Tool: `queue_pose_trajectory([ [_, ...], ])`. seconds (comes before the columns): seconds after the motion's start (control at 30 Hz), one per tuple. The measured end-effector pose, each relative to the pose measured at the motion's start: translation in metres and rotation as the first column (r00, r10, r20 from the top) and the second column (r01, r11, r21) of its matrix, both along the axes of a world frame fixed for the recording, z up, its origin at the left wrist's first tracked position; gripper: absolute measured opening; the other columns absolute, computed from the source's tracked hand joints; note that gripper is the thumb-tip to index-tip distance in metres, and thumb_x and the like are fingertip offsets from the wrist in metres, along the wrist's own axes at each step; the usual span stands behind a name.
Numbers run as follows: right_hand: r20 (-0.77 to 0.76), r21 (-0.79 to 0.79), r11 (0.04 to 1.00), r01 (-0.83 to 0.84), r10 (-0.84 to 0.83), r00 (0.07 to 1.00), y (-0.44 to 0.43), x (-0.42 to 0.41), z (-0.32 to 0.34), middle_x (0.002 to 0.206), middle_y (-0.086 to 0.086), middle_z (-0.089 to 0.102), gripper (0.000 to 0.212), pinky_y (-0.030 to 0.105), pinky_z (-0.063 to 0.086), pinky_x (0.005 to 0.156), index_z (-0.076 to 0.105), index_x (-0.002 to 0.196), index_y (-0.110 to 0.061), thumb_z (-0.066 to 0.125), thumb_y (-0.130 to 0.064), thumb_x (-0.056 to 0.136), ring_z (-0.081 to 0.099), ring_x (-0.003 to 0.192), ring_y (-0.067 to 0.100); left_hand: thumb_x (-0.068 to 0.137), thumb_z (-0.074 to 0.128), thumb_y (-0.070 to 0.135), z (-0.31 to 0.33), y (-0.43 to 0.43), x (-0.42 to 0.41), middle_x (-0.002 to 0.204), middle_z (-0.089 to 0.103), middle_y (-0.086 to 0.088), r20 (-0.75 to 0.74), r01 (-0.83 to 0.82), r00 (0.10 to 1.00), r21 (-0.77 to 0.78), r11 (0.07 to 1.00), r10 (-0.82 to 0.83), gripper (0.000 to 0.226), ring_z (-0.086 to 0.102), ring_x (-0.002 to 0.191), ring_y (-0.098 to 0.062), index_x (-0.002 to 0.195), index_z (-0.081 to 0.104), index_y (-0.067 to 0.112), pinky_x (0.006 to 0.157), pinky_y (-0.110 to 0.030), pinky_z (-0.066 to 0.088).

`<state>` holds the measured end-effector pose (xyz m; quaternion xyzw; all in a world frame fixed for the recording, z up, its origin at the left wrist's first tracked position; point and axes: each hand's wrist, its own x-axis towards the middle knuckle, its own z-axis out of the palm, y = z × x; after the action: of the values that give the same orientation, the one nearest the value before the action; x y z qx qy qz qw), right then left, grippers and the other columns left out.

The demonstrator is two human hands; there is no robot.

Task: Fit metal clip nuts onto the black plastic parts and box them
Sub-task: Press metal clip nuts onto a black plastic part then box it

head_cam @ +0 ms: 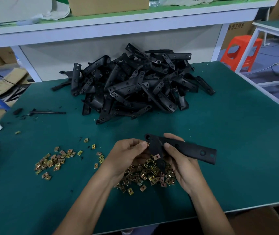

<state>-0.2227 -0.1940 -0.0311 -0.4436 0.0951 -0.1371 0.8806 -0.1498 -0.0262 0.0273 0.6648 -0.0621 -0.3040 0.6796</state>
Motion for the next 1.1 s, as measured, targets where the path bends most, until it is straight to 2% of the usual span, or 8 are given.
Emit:
queue_pose_trajectory([
  [0.33,-0.01,-0.049,0.999,-0.018,0.017,1.0,0.003,0.0,-0.001,0.122,0.024,0.069,0.035,0.039,0.057,0.095,0.066,0.122,-0.014,0.073,-0.018,0.089,0.066,0.116,0.04,0.096,0.064,0.015,0.007,0.008,0.006,0.085,0.073,-0.012,-0.004,0.094,0.996,-0.002,0.996,-0.094,0.013,0.068,0.071,-0.013,0.093,0.071,0.004,0.063,-0.022,0.056],
  [0.57,0.008,-0.186,0.981,0.056,-0.056,0.998,0.004,-0.001,-0.001,0.129,0.014,0.068,0.043,0.049,0.05,0.105,0.064,0.13,-0.021,0.076,-0.03,0.089,0.063,0.124,0.035,0.076,0.077,0.032,-0.01,-0.007,-0.005,0.076,0.071,-0.004,-0.243,-0.129,0.967,-0.192,0.973,0.08,0.017,0.066,0.065,-0.011,0.073,0.077,0.015,0.06,-0.022,0.057],
  [0.63,0.008,-0.275,0.956,0.103,-0.105,0.994,0.004,-0.002,-0.001,0.13,0.008,0.068,0.044,0.049,0.049,0.105,0.064,0.13,-0.025,0.076,-0.035,0.089,0.062,0.125,0.03,0.075,0.078,0.044,-0.014,-0.012,-0.011,0.079,0.074,0.001,-0.109,-0.109,0.989,-0.103,0.989,0.098,0.026,0.068,0.071,-0.008,0.076,0.079,0.018,0.064,-0.021,0.056],
  [0.73,0.037,-0.379,0.912,0.154,-0.151,0.988,0.006,-0.004,0.0,0.128,0.0,0.069,0.041,0.028,0.054,0.096,0.066,0.127,-0.03,0.075,-0.04,0.088,0.064,0.122,0.019,0.077,0.077,0.056,-0.017,-0.02,-0.016,0.084,0.077,0.013,0.177,-0.126,0.978,0.081,0.989,0.11,0.024,0.071,0.077,0.001,0.087,0.078,0.035,0.069,-0.02,0.054],
  [0.8,0.047,-0.433,0.886,0.164,-0.159,0.986,0.006,-0.003,0.001,0.127,-0.003,0.069,0.04,0.021,0.052,0.095,0.067,0.125,-0.033,0.075,-0.044,0.087,0.064,0.12,0.016,0.081,0.073,0.057,-0.018,-0.022,-0.016,0.086,0.077,0.013,0.278,-0.161,0.954,0.153,0.975,0.114,0.022,0.073,0.082,-0.002,0.088,0.077,0.036,0.075,-0.03,0.058],
  [0.93,0.045,-0.444,0.886,0.135,-0.129,0.991,0.007,-0.001,-0.002,0.126,-0.002,0.069,0.038,0.033,0.054,0.099,0.067,0.124,-0.032,0.075,-0.041,0.088,0.064,0.12,0.018,0.082,0.065,0.059,-0.02,-0.022,-0.016,0.077,0.074,0.006,0.405,-0.227,0.906,0.224,0.948,0.121,0.034,0.07,0.074,-0.013,0.081,0.074,0.026,0.073,-0.044,0.057],
  [1.03,0.051,-0.456,0.878,0.146,-0.139,0.989,0.006,-0.001,-0.005,0.127,-0.002,0.069,0.036,0.039,0.052,0.1,0.067,0.124,-0.032,0.074,-0.038,0.089,0.064,0.121,0.018,0.083,0.061,0.058,-0.023,-0.024,-0.016,0.067,0.069,0.008,0.44,-0.242,0.891,0.249,0.938,0.113,0.037,0.063,0.063,-0.007,0.076,0.071,0.024,0.06,-0.036,0.049],
  [1.1,0.053,-0.476,0.866,0.154,-0.146,0.988,0.006,-0.002,-0.005,0.127,-0.003,0.069,0.037,0.039,0.05,0.1,0.066,0.124,-0.034,0.074,-0.042,0.088,0.064,0.121,0.017,0.084,0.061,0.057,-0.025,-0.025,-0.015,0.069,0.071,0.01,0.433,-0.232,0.895,0.244,0.942,0.109,0.034,0.066,0.066,-0.005,0.077,0.073,0.026,0.063,-0.034,0.051],
])
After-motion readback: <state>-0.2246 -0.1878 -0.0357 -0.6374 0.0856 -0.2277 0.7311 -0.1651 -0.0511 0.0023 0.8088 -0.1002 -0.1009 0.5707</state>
